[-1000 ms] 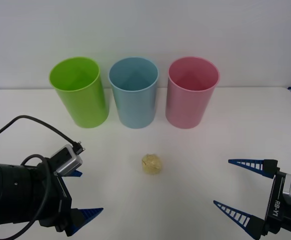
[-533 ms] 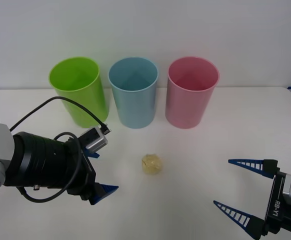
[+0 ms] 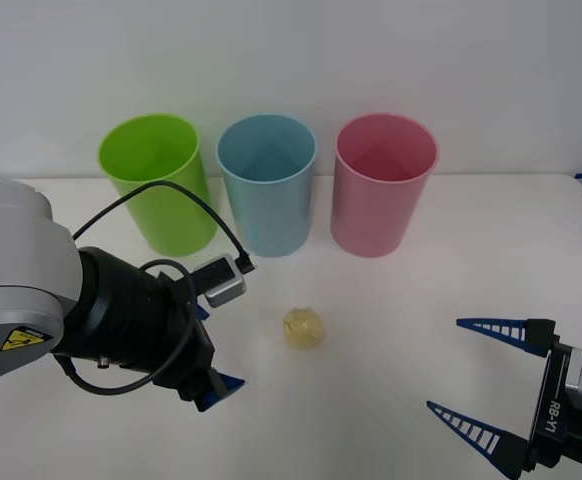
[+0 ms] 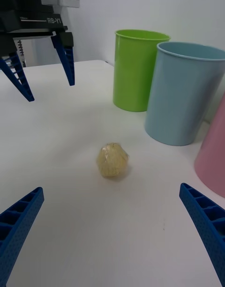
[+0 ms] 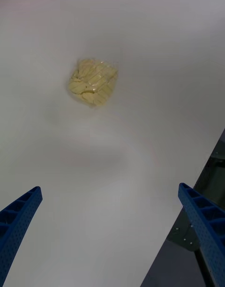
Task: Put cans in the blue bin and PET bottles in the pink bin and trash in the green bin.
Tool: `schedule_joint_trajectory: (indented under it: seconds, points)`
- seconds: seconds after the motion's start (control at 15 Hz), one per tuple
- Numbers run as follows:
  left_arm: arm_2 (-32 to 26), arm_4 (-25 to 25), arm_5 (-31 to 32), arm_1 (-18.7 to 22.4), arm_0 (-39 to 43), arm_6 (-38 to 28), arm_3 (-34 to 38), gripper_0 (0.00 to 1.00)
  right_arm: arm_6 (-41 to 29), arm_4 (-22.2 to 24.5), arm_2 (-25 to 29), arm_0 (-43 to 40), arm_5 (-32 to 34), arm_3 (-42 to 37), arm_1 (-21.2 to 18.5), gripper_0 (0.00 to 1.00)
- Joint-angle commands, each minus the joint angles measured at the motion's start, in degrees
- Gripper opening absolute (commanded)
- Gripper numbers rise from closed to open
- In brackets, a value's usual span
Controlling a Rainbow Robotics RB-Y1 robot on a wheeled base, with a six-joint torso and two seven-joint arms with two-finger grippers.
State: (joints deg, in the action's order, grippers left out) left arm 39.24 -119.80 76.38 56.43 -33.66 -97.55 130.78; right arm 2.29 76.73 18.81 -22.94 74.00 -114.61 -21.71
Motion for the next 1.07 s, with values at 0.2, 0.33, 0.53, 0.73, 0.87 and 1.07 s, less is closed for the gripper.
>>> schedule_joint_trajectory:
  seconds: [0.2, 0.33, 0.53, 0.73, 0.87, 1.07]
  points:
    - [12.44, -8.78, -2.29, -5.11, -10.55, -2.12, -8.53, 1.0, 0.0, 0.0, 0.0, 0.0, 0.0, 0.0, 0.0, 1.0]
    - [17.37, -10.89, -3.26, -7.39, -14.33, -6.42, -10.64, 1.0, 0.0, 0.0, 0.0, 0.0, 0.0, 0.0, 0.0, 1.0]
    - [18.16, -11.33, -3.26, -10.91, -15.12, -6.6, -13.27, 1.0, 0.0, 0.0, 0.0, 0.0, 0.0, 0.0, 0.0, 1.0]
    - [18.24, -11.86, -2.91, -16.09, -16.09, -6.42, -18.46, 1.0, 0.0, 0.0, 0.0, 0.0, 0.0, 0.0, 0.0, 1.0]
    - [18.24, -13.62, -1.76, -19.61, -16.79, -6.25, -21.98, 1.0, 0.0, 0.0, 0.0, 0.0, 0.0, 0.0, 0.0, 1.0]
    - [19.12, -16.78, -1.67, -22.33, -17.49, -6.25, -25.23, 1.0, 0.0, 0.0, 0.0, 0.0, 0.0, 0.0, 0.0, 1.0]
